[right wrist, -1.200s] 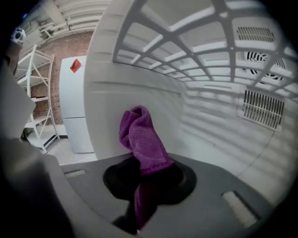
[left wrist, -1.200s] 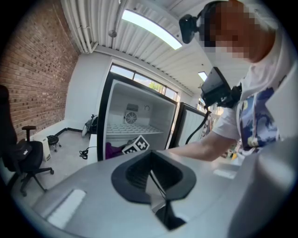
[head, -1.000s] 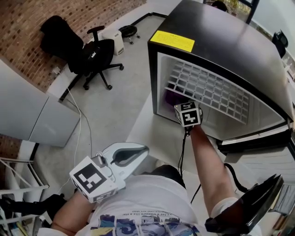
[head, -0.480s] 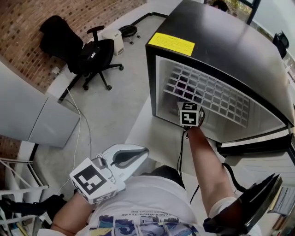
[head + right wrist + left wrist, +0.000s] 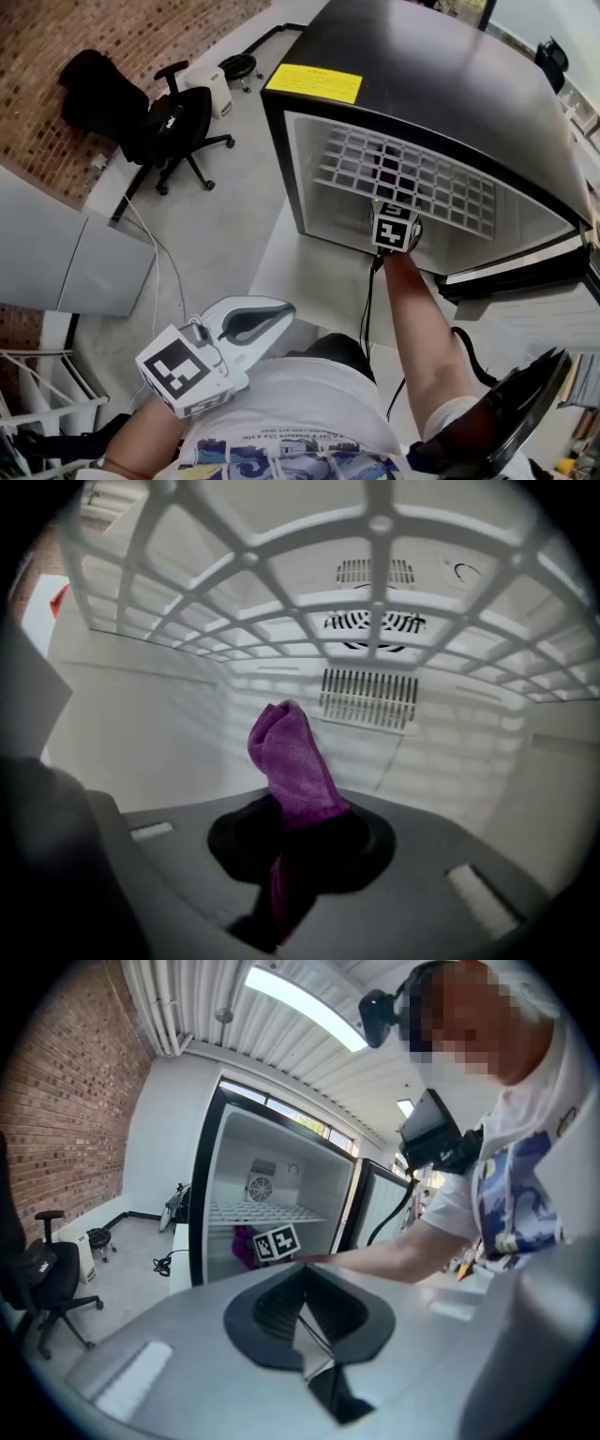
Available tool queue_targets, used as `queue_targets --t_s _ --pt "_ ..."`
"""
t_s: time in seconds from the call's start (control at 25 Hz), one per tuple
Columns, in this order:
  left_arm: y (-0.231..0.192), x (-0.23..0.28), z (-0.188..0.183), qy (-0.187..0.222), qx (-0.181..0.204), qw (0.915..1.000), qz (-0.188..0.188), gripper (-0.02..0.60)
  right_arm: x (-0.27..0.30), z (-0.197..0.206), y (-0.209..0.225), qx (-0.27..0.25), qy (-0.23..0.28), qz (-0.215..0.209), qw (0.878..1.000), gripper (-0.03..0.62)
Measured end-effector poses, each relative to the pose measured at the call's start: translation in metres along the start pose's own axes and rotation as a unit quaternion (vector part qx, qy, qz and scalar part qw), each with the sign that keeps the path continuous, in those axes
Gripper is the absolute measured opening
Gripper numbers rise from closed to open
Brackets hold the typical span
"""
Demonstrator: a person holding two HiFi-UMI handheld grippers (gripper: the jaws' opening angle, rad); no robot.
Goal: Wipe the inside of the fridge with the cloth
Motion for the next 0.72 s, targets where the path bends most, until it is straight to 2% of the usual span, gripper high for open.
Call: queue_targets --t_s 0.16,0.4,0.6,0.72 --pt "-0.002 0.002 -0.005 -0.016 0.004 0.9998 0.006 0.006 -0.010 0.000 0.026 0.006 -0.003 0.049 0.999 0.055" --pt "0.001 0.010 -0.007 -0.016 0.014 0.9991 0.036 0.006 -0.024 0.010 0.064 0.035 -0.013 0.109 0.993 0.055" --pt "0.002 0.017 -0.009 -0.032 0.021 0.9980 0.049 0.006 -0.036 0.018 0.090 0.052 -0.021 0.143 0.988 0.055" --pt "0.003 0.022 -0.012 -0.026 0.022 0.9977 0.059 0.006 -0.040 0.022 0.102 0.057 -0.025 0.158 0.986 0.055"
Point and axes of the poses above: the fingertips, and each gripper's own axes: x forward along the fingers, y to its right, z out of its underside, the point moved 6 cm from there along -x, backward along the fingers
